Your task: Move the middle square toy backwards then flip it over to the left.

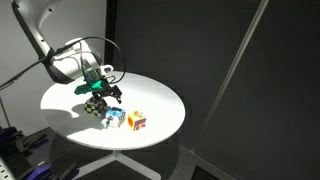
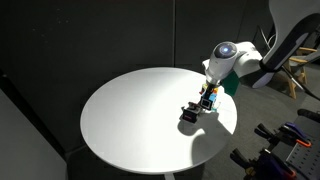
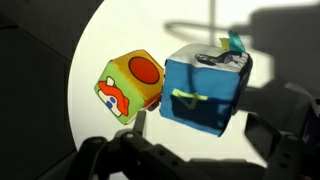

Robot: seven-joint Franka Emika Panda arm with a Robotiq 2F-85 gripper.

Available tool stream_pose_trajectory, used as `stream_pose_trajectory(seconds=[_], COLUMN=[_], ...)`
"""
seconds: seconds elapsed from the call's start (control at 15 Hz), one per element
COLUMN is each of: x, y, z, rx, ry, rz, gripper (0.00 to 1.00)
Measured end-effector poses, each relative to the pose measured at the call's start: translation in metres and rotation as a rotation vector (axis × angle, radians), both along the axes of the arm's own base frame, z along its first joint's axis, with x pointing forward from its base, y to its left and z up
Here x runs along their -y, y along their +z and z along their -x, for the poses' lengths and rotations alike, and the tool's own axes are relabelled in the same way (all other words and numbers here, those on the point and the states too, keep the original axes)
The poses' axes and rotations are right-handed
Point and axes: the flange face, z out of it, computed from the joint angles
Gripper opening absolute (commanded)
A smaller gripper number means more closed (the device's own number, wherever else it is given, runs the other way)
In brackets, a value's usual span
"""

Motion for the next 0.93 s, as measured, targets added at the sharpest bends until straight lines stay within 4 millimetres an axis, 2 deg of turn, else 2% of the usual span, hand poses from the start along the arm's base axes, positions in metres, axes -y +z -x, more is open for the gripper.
stream_pose_trajectory(seconds=[0.4,0.93], x=[0.013,0.029], y=[0.027,0.022], z=[0.013,0.016], rx=[-0.041,-0.172], ry=[0.001,-0.095], rz=[-0.099,-0.222], gripper=[1.00,1.00])
